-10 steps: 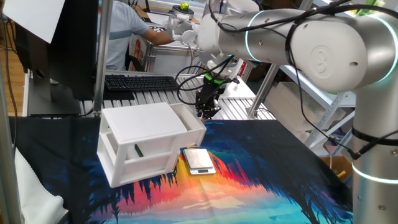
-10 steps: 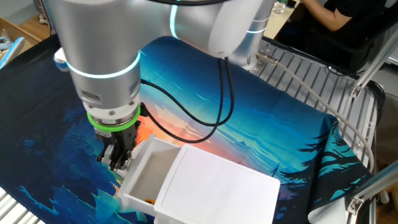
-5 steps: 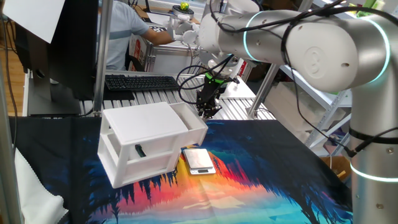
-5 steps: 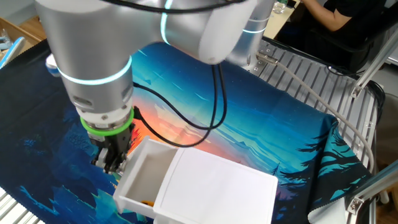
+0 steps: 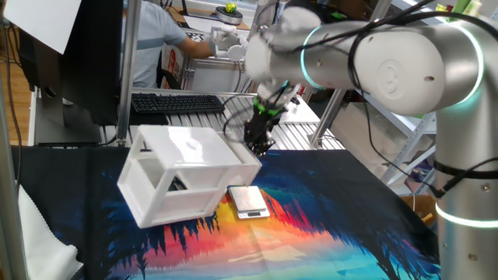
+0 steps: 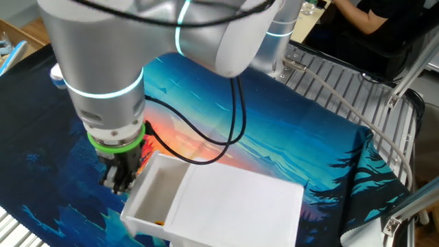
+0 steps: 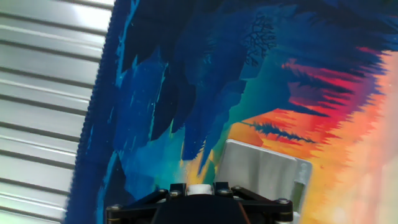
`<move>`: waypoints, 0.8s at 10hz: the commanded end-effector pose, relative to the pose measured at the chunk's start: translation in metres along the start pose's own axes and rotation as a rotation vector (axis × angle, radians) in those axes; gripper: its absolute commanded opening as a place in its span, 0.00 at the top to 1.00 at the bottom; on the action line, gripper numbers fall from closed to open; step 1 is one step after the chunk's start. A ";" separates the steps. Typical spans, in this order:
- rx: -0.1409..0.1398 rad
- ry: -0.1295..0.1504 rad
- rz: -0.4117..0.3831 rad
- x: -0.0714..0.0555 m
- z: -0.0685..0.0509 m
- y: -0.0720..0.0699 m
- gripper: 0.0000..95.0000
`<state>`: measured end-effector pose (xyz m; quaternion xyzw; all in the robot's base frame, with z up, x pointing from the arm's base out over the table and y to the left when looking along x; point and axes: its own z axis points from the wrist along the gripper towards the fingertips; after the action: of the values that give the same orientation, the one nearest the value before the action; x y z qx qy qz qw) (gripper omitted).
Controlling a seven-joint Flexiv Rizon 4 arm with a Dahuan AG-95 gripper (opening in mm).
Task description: Grasp the handle and open the drawer
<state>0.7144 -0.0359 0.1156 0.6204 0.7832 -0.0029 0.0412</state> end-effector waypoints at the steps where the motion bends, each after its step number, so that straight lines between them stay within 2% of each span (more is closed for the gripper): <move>1: 0.110 0.115 0.093 0.008 -0.017 0.009 0.60; 2: 0.174 0.177 0.133 0.017 -0.050 0.022 0.00; 3: 0.212 0.140 0.149 0.025 -0.073 0.029 0.00; 4: 0.235 0.143 0.144 0.030 -0.093 0.029 0.00; 5: 0.234 0.145 0.139 0.028 -0.100 0.026 0.00; 6: 0.234 0.123 0.135 0.027 -0.099 0.025 0.00; 7: 0.228 0.117 0.129 0.025 -0.098 0.024 0.00; 8: 0.219 0.117 0.121 0.023 -0.097 0.022 0.20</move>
<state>0.7262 -0.0036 0.2075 0.6663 0.7409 -0.0481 -0.0688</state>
